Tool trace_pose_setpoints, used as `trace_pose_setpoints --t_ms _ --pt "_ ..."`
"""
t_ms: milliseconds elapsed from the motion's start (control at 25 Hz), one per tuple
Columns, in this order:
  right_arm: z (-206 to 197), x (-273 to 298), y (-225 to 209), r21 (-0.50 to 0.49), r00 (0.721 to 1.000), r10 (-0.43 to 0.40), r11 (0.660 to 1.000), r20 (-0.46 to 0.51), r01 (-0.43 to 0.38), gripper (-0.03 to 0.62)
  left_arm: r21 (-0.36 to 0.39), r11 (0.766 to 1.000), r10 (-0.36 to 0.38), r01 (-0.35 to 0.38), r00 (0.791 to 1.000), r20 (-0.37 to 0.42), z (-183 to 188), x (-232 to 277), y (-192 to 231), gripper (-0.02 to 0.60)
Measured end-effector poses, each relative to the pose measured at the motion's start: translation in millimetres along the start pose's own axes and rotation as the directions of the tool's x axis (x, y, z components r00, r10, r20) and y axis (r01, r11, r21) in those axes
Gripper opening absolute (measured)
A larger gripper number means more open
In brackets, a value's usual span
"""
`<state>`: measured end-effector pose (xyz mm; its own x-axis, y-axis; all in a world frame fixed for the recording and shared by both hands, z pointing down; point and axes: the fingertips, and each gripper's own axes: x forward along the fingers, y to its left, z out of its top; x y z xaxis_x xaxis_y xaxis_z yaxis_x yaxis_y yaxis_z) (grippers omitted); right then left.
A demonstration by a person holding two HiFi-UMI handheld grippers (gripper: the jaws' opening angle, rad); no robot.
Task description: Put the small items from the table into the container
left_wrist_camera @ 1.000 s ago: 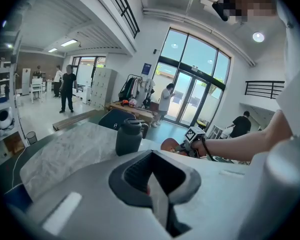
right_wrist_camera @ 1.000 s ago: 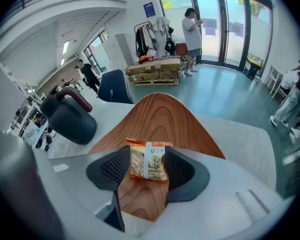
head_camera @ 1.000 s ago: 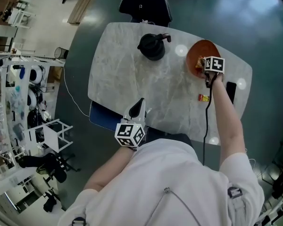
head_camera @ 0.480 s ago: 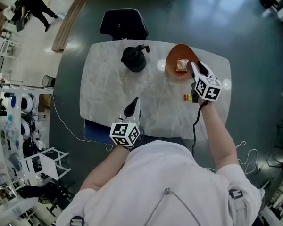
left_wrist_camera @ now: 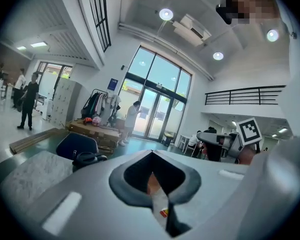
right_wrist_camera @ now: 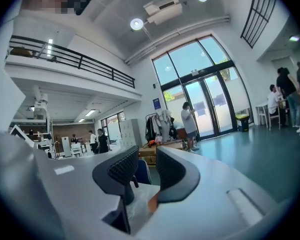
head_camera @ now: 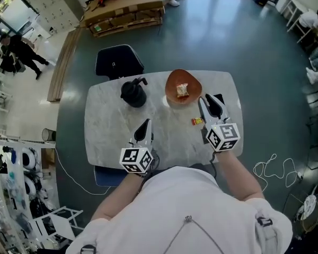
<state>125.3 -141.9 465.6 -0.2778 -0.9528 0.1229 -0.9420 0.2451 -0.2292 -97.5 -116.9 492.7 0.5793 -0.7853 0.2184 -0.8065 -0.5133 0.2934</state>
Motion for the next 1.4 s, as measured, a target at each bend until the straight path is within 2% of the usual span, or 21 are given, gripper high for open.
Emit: trace_pose_setpoints --t_ms 120,360,560,760,880,1320,1400 --pt "8 -20 5 -0.048 0.999 0.0 0.999 0.032 0.002 0.132 0.024 0.999 -0.04 0.039 0.999 0.03 13 9 -15 0.005" --pt "8 -43 5 -0.052 0.999 -0.027 0.998 0.034 0.029 0.13 0.046 0.996 -0.084 0.082 0.995 0.055 22 15 -34 0.005" --pt "3 -48 7 -0.038 0.999 -0.039 0.999 0.021 0.039 0.129 0.154 0.981 -0.132 0.119 0.988 0.076 31 11 -49 0.001" --pt "8 -52 10 -0.02 0.998 -0.033 0.999 0.059 0.035 0.121 0.082 0.968 -0.246 0.237 0.961 0.127 36 6 -60 0.005" --pt "10 -53 7 -0.014 0.997 -0.042 0.999 0.065 0.043 0.098 0.1 0.968 -0.241 0.23 0.963 0.124 36 8 -60 0.005" --pt "-4 -61 -15 -0.011 0.997 -0.081 0.997 0.014 0.081 0.067 0.071 0.974 -0.219 0.214 0.972 0.08 21 22 -57 0.005" --pt "-5 -62 -21 -0.016 0.995 -0.1 0.995 0.005 0.1 0.03 0.069 0.974 -0.222 0.217 0.972 0.073 20 24 -59 0.005"
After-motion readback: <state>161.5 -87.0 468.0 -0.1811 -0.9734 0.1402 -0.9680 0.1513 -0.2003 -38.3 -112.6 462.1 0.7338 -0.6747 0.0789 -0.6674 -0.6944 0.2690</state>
